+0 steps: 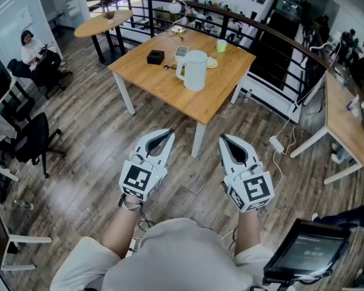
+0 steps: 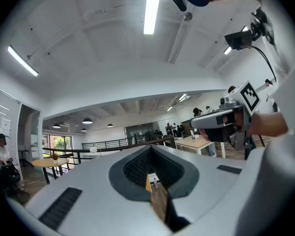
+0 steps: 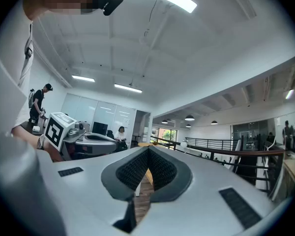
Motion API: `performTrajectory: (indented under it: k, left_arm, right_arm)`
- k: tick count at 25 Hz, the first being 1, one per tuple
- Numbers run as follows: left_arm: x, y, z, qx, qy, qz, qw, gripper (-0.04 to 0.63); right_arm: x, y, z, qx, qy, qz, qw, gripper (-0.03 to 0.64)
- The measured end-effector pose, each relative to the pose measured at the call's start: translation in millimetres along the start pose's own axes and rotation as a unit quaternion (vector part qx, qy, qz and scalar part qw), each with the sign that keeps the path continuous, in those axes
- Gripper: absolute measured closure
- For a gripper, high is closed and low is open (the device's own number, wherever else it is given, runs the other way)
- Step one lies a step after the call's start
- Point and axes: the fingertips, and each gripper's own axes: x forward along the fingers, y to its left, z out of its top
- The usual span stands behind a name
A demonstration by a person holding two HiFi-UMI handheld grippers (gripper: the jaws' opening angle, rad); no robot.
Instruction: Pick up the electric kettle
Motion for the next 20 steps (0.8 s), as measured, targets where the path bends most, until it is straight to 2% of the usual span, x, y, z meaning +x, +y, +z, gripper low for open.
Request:
performTrajectory:
  k: [7,13,20]
  left_arm:
    - [5.4,-6.8,-0.2,0.002,0.0,-0.001,1.0,0.588]
    - [15.6,-16.9,2.6,0.004,-0.003,0.002,1.0,0.588]
    - [29.3,-29.4,3.3,0.006,0.002,0.02,0.9998,0.588]
  right_arm:
    - [-5.4,-6.6,1.1,0.022,-0.015,0.003,1.0,0.607]
    - [-11.6,-26.0,-3.2,0.027,-0.008,-0.005,1.0,0.607]
    - [-17.5,-38.8,-12.9,0.027,0.001,0.037,0.999,0.607]
